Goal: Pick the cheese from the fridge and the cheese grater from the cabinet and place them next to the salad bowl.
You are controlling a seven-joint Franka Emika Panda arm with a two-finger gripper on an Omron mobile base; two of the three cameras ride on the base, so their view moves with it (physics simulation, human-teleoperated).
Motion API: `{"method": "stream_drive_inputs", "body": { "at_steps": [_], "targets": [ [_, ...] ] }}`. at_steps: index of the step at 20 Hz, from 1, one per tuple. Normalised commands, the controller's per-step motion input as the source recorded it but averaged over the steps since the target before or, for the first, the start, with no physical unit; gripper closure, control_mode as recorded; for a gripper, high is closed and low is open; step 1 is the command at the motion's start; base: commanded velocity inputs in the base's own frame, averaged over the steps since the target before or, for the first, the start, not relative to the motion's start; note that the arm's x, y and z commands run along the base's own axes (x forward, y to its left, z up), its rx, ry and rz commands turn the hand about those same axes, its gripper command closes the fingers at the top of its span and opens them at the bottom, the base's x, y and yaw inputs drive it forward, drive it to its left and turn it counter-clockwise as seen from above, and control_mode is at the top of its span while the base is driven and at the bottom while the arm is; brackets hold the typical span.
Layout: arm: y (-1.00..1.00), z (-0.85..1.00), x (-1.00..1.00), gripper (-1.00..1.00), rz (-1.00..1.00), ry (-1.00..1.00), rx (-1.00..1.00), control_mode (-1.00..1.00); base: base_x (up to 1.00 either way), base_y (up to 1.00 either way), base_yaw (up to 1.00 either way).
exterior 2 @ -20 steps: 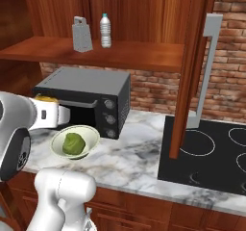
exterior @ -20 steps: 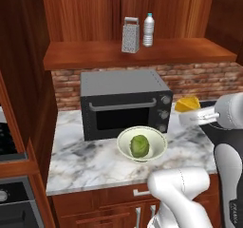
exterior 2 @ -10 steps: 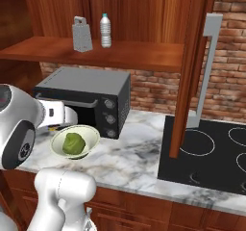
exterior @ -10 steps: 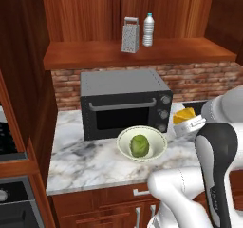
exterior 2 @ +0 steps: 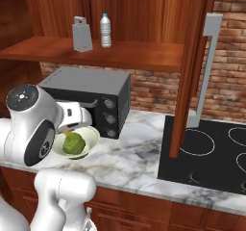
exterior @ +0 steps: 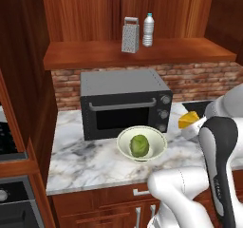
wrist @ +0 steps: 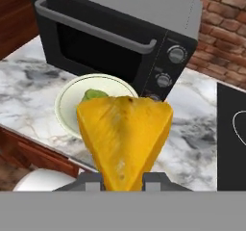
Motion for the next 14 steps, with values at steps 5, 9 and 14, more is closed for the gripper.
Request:
{"method": "stream_drive_inputs", "body": {
  "at_steps": [5,9,14],
  "targets": [
    [-0.1,-0.34,0.1,1.0,0.17,0.0,-0.03,-1.0,0.0,0.0,0.0],
    [-0.06,-0.43,0.15,1.0,0.05,0.0,-0.1,-1.0,0.0,0.0,0.0],
    [-0.06,-0.45,0.09,1.0,0.0,0.0,-0.1,-1.0,0.0,0.0,0.0]
  ]
}}
